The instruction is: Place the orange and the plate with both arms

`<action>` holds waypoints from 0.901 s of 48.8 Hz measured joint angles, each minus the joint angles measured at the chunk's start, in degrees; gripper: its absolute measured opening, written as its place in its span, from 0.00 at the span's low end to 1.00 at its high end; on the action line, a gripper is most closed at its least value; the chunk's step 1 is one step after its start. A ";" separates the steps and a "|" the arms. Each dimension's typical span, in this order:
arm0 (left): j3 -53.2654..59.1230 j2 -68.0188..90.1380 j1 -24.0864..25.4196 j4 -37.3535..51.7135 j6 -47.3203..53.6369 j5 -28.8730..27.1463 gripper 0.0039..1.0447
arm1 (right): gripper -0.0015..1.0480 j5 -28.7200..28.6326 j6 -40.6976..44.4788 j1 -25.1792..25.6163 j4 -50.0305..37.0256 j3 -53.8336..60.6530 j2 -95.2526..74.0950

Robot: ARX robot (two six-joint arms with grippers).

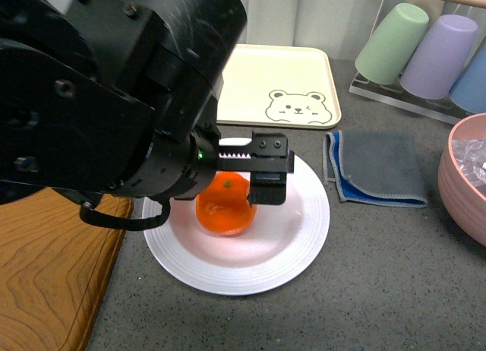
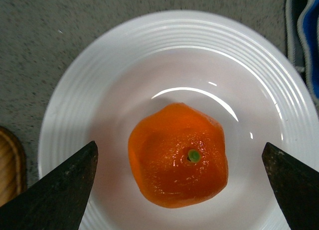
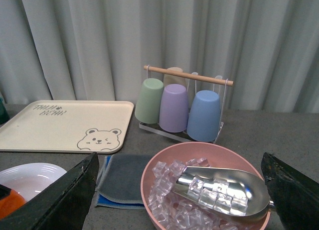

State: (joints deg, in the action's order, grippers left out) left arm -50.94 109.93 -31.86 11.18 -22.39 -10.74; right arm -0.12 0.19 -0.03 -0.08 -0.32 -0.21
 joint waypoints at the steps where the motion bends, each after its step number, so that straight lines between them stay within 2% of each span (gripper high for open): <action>1: 0.55 -0.85 0.09 0.31 0.13 -0.52 0.93 | 0.91 0.02 0.00 0.00 -0.02 0.00 0.00; 11: 5.84 -7.19 1.44 3.61 3.39 -3.93 0.93 | 0.91 0.00 0.00 0.00 -0.02 0.00 0.00; 16: 15.04 -3.82 2.40 32.17 12.00 -14.53 0.77 | 0.91 -0.04 0.00 0.00 -0.02 0.00 0.00; 19: 22.71 -3.76 4.33 49.42 16.37 -14.64 0.68 | 0.91 0.02 0.00 0.00 0.00 0.00 0.00; 21: 26.27 -5.42 5.88 57.75 17.90 -14.16 0.61 | 0.91 0.13 0.00 0.00 0.00 0.00 -0.02; 25: 30.49 -10.73 8.50 65.79 19.76 -11.96 0.49 | 0.91 0.15 0.00 0.00 0.00 0.00 0.00; 39: 41.83 -25.86 16.17 62.42 21.35 -4.96 0.04 | 0.91 0.02 0.00 0.00 0.00 0.00 0.00; 44: 44.92 -33.51 18.80 58.27 21.73 -1.49 0.03 | 0.91 0.02 0.00 0.00 0.00 0.00 0.00</action>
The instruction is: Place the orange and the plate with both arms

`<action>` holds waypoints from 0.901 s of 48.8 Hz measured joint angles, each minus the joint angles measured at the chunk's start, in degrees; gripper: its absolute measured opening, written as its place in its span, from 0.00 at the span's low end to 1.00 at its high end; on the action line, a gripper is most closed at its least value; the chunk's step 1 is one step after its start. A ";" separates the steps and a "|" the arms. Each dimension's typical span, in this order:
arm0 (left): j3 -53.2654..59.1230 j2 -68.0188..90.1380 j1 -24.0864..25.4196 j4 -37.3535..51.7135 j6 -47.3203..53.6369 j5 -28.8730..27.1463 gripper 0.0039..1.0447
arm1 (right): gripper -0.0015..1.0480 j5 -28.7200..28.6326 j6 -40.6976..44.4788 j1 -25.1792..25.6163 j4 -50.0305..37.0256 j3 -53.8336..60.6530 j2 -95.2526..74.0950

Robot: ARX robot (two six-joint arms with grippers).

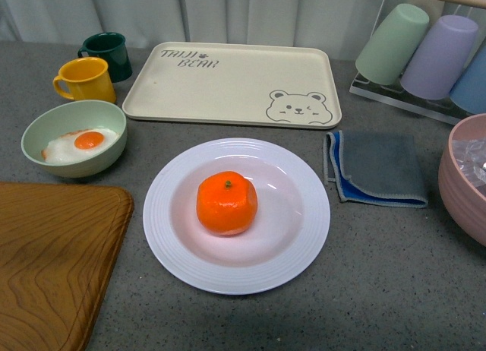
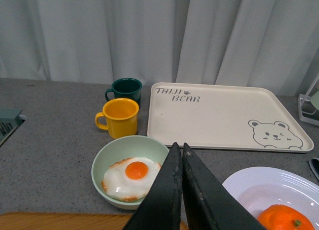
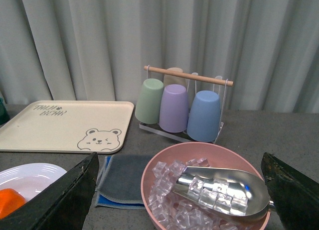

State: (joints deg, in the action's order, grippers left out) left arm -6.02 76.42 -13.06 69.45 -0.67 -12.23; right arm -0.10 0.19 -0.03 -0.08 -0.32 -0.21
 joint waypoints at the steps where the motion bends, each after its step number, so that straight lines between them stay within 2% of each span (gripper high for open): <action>1: 0.61 -1.68 0.66 -1.14 0.04 0.52 0.03 | 0.91 0.02 0.00 0.00 0.00 0.00 0.00; 6: 2.10 -6.91 2.51 -4.98 0.15 1.95 0.03 | 0.91 0.00 0.00 0.00 0.00 0.00 0.00; 12: 2.47 -17.44 4.52 -15.41 0.20 3.89 0.03 | 0.91 0.00 0.00 0.00 0.00 0.00 0.00; 24: 4.52 -29.55 7.34 -24.90 0.22 6.75 0.03 | 0.91 0.00 0.00 0.00 0.00 0.00 0.00; 27: 4.76 -32.74 10.05 -27.63 0.24 10.73 0.03 | 0.91 0.00 0.00 0.00 0.00 0.00 0.00; 31: 4.79 -37.16 12.68 -31.34 0.24 11.61 0.03 | 0.91 0.00 0.00 0.00 0.00 0.00 0.00; 44: 4.83 -47.95 12.92 -41.16 0.24 12.17 0.03 | 0.91 0.00 0.00 0.00 0.00 0.00 0.00</action>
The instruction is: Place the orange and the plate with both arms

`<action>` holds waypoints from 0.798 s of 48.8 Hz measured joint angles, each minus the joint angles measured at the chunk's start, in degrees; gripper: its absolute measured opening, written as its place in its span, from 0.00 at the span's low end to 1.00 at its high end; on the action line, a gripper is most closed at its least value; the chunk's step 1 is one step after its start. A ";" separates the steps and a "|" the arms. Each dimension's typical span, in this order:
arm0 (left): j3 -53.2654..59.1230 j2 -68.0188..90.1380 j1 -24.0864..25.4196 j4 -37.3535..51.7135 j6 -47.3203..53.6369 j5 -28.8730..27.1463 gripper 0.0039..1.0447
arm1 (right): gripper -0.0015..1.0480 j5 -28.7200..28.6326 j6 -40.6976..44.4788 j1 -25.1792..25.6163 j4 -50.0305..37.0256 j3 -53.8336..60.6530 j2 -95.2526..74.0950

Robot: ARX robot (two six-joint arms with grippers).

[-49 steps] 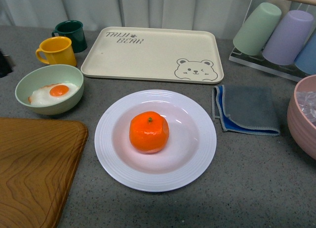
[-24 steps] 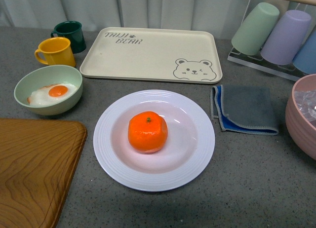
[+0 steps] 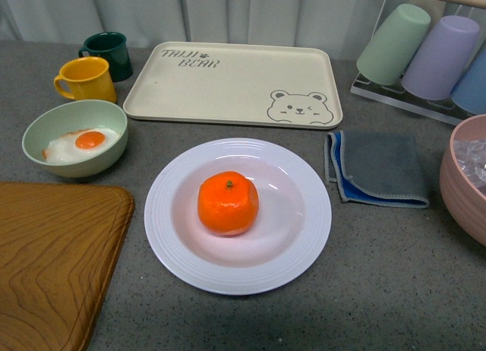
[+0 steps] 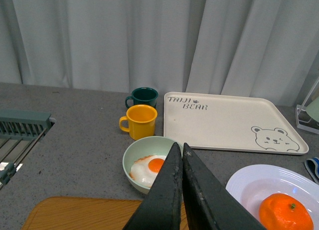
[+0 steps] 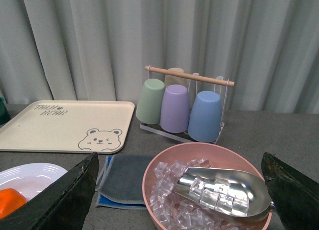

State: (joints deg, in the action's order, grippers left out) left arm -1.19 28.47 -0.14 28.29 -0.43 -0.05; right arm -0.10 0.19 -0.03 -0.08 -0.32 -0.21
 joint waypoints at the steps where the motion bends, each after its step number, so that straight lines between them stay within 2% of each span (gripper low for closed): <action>1: 0.00 -0.98 -0.02 -0.96 0.00 0.00 0.03 | 0.91 0.00 0.00 0.00 0.00 0.00 0.00; 13: 0.02 -9.90 0.00 -9.53 0.00 0.02 0.03 | 0.91 0.00 0.00 0.00 0.00 0.00 0.00; 36: 0.02 -18.29 0.00 -17.92 0.00 0.02 0.03 | 0.91 0.00 0.00 0.00 0.00 0.00 0.00; 39: 0.00 -23.43 0.00 -24.79 0.02 0.07 0.03 | 0.91 0.00 0.00 0.00 0.00 0.00 0.00</action>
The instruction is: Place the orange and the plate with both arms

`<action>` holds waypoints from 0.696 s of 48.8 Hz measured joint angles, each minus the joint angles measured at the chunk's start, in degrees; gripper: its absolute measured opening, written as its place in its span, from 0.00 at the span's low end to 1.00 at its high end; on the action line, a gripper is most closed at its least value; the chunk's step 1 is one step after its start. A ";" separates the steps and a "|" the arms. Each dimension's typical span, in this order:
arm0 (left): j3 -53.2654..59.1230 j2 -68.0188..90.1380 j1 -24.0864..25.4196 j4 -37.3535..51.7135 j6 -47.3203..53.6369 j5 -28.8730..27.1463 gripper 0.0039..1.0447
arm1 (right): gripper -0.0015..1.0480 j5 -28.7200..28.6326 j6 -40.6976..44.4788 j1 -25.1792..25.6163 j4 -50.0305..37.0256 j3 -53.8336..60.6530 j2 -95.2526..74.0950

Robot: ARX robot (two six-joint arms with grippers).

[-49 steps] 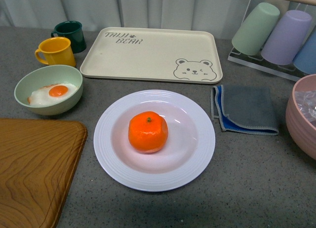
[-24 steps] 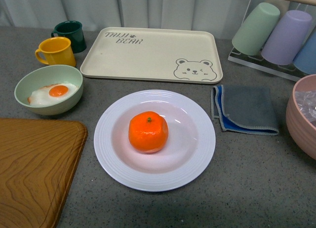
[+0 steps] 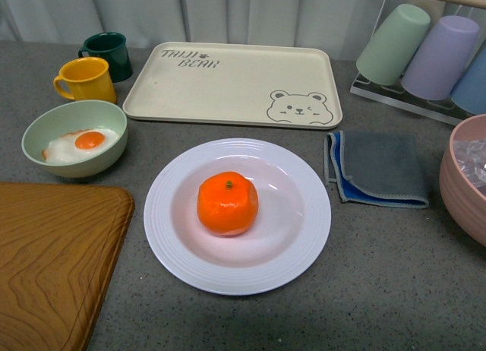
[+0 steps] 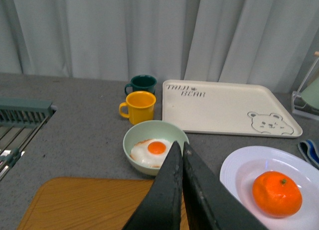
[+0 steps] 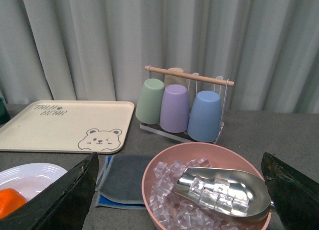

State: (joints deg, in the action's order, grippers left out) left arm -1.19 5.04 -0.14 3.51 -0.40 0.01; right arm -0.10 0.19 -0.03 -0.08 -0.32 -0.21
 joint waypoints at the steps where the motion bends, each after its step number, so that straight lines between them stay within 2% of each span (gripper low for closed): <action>1: 0.00 -1.44 0.00 -1.70 0.00 0.00 0.03 | 0.91 0.00 0.00 0.00 0.00 0.00 0.00; 8: 0.00 -4.72 0.00 -3.37 0.00 0.00 0.03 | 0.91 0.00 0.00 0.00 0.00 0.00 0.00; 10: 0.00 -4.72 0.00 -3.39 -0.02 -0.02 0.06 | 0.91 0.00 0.00 0.00 0.00 0.00 0.00; 14: 0.00 -4.76 0.00 -3.39 0.00 0.00 0.24 | 0.91 0.00 0.00 0.00 0.00 0.00 0.00; 21: 0.00 -4.79 0.00 -3.39 0.00 0.00 0.46 | 0.91 0.00 0.00 0.00 0.00 0.00 0.00; 29: 0.00 -4.79 0.00 -3.39 0.00 0.00 0.84 | 0.91 0.00 0.00 0.00 0.00 0.00 0.00; 34: 0.00 -4.81 0.00 -3.39 0.13 0.00 0.96 | 0.91 0.00 0.00 0.00 0.00 0.00 0.00</action>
State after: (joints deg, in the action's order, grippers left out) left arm -1.19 0.23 -0.14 0.12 -0.27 0.01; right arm -0.10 0.19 -0.03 -0.08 -0.32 -0.21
